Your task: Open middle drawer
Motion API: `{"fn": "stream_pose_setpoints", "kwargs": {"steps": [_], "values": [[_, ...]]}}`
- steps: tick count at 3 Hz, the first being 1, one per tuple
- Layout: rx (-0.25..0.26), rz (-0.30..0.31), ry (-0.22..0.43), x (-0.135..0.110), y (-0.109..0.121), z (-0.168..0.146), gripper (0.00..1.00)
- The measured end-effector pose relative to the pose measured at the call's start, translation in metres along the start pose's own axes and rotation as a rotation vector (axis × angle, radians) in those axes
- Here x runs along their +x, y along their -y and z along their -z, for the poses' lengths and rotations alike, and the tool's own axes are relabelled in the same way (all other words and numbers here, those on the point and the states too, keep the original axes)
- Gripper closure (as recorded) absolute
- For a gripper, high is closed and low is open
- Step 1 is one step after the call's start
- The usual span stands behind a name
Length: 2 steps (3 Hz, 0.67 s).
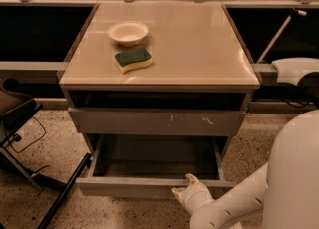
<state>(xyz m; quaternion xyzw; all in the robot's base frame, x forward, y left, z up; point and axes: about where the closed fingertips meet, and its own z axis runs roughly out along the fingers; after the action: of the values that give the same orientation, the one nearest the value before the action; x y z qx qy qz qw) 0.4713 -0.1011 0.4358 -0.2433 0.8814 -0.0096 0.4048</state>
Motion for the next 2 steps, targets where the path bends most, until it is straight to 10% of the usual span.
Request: {"fn": "stream_pose_setpoints", "kwargs": {"steps": [2], "values": [[0.021, -0.013, -0.002, 0.0085, -0.0069, 0.0131, 1.0]]}}
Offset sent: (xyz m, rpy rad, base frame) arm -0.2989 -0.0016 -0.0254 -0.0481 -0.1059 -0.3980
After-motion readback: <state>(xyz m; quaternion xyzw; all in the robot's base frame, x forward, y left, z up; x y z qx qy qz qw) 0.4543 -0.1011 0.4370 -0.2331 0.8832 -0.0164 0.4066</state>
